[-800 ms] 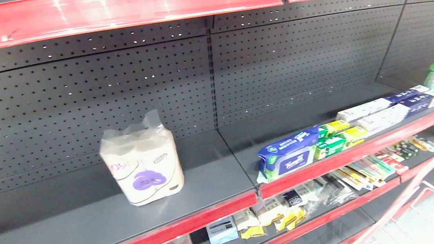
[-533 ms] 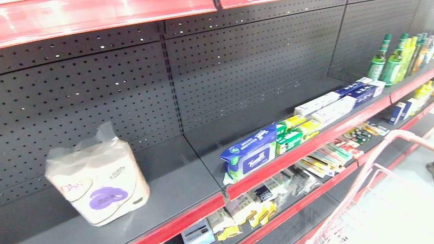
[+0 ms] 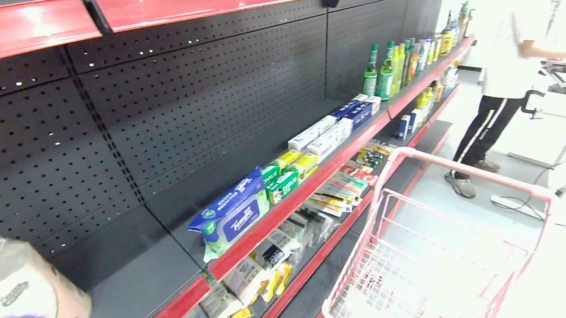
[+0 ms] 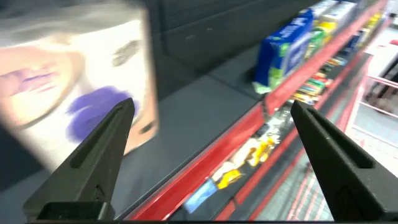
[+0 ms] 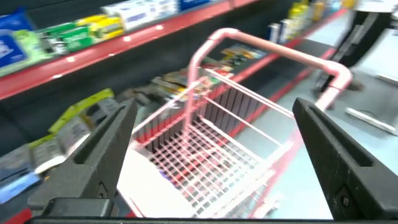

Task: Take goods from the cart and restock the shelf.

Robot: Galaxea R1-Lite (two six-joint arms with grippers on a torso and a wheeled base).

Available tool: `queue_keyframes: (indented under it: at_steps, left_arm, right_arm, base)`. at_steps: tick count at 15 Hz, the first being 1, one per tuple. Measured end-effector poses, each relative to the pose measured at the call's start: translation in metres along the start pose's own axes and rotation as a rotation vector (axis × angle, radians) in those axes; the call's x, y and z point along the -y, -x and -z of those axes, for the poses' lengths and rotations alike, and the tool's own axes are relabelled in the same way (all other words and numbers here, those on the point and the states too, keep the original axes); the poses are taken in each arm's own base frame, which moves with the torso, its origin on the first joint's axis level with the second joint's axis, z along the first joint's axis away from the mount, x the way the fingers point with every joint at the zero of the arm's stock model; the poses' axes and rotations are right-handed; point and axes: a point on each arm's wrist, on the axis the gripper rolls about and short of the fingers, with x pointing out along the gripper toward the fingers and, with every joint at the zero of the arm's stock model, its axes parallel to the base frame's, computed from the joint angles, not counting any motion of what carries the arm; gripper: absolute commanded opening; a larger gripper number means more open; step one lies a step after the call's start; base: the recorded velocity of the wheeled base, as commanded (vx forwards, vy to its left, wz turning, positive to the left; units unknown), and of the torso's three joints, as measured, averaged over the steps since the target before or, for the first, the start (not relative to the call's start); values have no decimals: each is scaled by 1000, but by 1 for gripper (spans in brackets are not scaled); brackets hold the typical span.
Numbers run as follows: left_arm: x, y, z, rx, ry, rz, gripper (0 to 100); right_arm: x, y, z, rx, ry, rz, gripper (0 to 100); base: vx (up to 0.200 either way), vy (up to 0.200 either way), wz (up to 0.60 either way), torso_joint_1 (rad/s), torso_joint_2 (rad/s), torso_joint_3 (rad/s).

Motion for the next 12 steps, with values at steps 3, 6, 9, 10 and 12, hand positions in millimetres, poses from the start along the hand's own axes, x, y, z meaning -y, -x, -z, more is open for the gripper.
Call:
queue_keyframes:
  at_steps: [3,6,9,10,12]
  left_arm:
    - [0,0,0,0,0,-1,100]
    - [0,0,0,0,0,-1,100]
    - [0,0,0,0,0,-2,100]
    - [0,0,0,0,0,-2,100]
    - [0,0,0,0,0,-1,100]
  right_arm:
    - [0,0,0,-1,12,-2,100]
    - [0,0,0,-2,26,-2,100]
    - [0,0,0,1,54,-3,100]
    - [0,0,0,1,54,-3,100]
    - [0,0,-1,3,56,-9,100]
  base:
    - [0,0,0,0,0,0]
    - [0,0,0,0,0,0]
    - [0,0,0,0,0,0]
    - [0,0,0,0,0,0]
    - [0,0,0,0,0,0]
